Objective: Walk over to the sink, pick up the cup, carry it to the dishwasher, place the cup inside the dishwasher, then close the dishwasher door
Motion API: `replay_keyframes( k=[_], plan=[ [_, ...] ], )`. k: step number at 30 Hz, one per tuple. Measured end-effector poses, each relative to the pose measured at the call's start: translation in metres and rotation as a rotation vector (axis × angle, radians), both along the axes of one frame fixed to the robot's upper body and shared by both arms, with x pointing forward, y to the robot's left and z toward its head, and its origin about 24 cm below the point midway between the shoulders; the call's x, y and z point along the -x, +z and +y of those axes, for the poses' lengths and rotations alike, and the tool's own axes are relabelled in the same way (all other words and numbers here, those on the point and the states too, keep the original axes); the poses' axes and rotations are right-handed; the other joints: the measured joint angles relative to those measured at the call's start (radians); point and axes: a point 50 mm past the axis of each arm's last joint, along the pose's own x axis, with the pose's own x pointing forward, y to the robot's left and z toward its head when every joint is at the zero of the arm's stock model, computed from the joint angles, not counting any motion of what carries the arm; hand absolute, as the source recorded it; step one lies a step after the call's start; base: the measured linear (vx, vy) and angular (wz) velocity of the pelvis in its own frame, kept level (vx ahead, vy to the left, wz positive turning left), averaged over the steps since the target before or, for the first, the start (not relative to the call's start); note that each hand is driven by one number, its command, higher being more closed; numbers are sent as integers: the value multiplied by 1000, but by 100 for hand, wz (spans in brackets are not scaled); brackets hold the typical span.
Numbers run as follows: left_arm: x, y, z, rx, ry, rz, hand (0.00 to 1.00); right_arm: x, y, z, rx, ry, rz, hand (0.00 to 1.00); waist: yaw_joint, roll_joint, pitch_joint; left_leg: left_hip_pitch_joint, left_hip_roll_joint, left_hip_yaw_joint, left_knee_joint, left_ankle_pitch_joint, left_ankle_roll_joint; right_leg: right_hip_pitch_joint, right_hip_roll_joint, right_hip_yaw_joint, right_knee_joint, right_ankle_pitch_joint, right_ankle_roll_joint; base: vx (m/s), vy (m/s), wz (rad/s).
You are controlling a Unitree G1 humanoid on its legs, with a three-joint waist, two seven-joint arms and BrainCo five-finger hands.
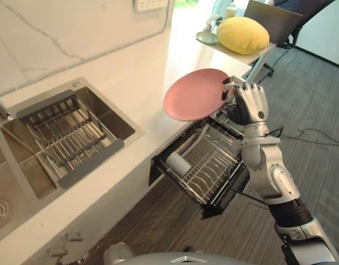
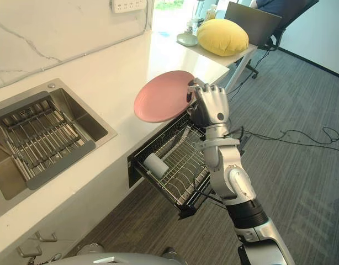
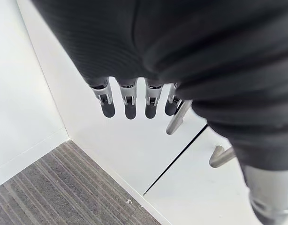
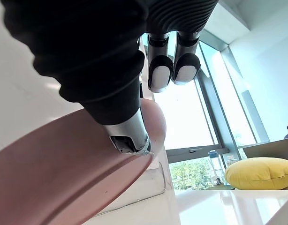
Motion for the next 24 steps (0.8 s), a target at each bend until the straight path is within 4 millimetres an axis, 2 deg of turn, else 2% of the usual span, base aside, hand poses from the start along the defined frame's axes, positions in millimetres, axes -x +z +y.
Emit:
replay_keyframes(
  k=[1, 2, 5, 8, 11, 17, 20, 24],
  plan=[
    [-1, 0, -2, 3, -24, -4, 0, 1, -2, -2, -4, -7, 8, 100, -2, -10, -2, 4, -11, 0, -18, 12, -3, 8, -2, 0, -21, 4, 26, -86, -26, -2],
    [-2, -2, -9, 16, -40, -14, 0, 2, -5, -3, -9, -6, 20, 100, -2, -12, -2, 15, -19, 0, -36, 26, -5, 8, -2, 0, -28, 7, 31, -91, -16, -2],
    [-4, -4, -19, 38, -53, -28, 0, 4, -12, -7, -15, -8, 44, 100, -3, -12, -2, 32, -29, -4, -81, 52, -6, 7, -2, -2, -29, 3, 36, -88, 7, -2],
    [-4, -4, -22, 39, -71, -32, 0, 7, -14, -20, -28, -60, 51, 100, -6, -13, -2, 52, -53, -39, -160, 96, 0, 5, -1, -6, -30, -1, 41, -39, 0, 10],
    [-3, -5, -24, 39, -86, -30, 0, 1, -26, -32, -49, -116, 110, 100, -8, -13, -2, 63, -70, -62, -220, 138, 9, 7, -1, -24, -31, 3, 48, 0, 9, 16],
    [-5, -4, -25, 42, -90, -41, 0, -4, -42, -44, -67, -192, 182, 100, -7, -12, 0, 33, -88, -81, -220, 135, 18, -4, -6, -32, -54, 16, 60, 22, 12, 9],
    [-12, -3, -26, 46, -104, -64, 0, -8, -44, -54, -86, -254, 187, 100, -14, 4, 23, -11, -95, -88, -213, 138, 28, -40, -13, -32, -56, 26, 59, 9, 9, 6],
    [-37, 0, -30, 62, -113, -144, 0, -19, -28, -64, -121, -322, 103, 100, -28, 39, 100, -74, -99, -93, -187, 138, 37, -92, -21, -28, -56, 47, 53, -53, 20, 3]
  ],
)
